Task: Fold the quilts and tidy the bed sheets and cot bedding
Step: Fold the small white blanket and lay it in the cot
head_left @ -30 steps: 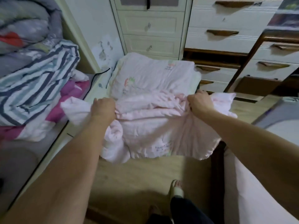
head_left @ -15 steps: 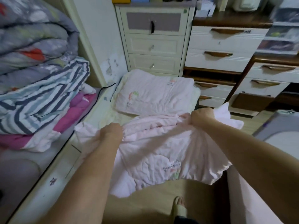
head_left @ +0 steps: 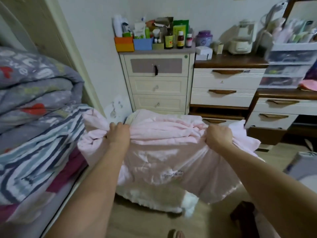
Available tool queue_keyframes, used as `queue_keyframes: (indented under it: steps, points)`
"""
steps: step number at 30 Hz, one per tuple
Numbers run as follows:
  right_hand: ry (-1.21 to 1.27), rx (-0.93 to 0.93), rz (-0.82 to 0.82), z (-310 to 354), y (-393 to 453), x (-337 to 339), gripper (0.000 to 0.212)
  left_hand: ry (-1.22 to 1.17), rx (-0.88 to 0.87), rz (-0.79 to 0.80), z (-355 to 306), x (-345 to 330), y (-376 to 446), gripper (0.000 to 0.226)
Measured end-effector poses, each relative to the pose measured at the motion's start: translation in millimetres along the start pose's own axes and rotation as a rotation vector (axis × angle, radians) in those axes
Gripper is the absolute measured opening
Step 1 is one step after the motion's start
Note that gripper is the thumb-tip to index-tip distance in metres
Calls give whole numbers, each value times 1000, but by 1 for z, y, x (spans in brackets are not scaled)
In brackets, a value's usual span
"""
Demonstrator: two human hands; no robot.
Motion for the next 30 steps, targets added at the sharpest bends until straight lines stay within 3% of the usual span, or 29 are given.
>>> queue_keyframes:
  steps: [4, 15, 23, 30]
  points:
    - [-73, 14, -37, 20, 60, -8, 18, 49, -28, -56, -1, -4, 68, 35]
    - [-155, 58, 17, 73, 263, -81, 19, 81, -77, 89, -24, -87, 270, 35]
    - [-66, -158, 64, 103, 367, -174, 38, 28, -197, 126, -56, -185, 424, 35]
    - [17, -151, 59, 111, 475, -273, 28, 105, -404, 103, -98, -306, 550, 30]
Point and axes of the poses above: each hand's wrist, its own y-axis towards the middle knuckle, its own x-axis out of the back of the hand, z = x × y, the point moved 3 cm from there along y, towards the middle knuckle, and after that the axes turned 7 degrees about -z, right-handed, at the moved point
